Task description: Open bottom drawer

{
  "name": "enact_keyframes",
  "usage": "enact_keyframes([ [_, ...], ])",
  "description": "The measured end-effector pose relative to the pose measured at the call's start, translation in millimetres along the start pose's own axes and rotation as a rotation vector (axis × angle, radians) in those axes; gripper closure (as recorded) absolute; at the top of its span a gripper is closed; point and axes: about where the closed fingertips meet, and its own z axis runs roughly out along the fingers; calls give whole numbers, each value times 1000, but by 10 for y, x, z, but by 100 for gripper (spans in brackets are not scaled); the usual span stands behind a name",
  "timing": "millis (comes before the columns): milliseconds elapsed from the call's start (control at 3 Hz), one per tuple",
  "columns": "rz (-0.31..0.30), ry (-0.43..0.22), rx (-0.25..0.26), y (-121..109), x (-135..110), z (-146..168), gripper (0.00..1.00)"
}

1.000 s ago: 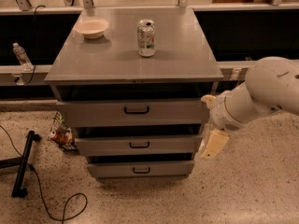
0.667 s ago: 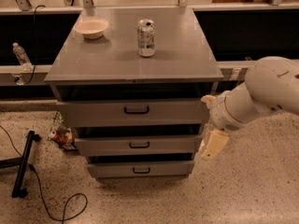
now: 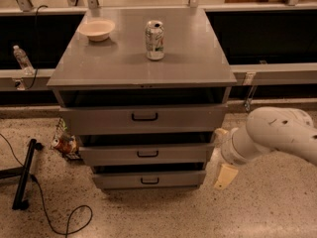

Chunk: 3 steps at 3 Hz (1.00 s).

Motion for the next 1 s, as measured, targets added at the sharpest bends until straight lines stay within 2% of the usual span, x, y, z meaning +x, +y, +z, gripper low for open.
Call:
enact_keyframes([
  [333, -11, -28, -6, 132, 231, 411, 0],
  [667, -49, -97, -37, 109, 380, 876, 0],
  [1000, -76, -186, -115, 88, 428, 1628, 0],
])
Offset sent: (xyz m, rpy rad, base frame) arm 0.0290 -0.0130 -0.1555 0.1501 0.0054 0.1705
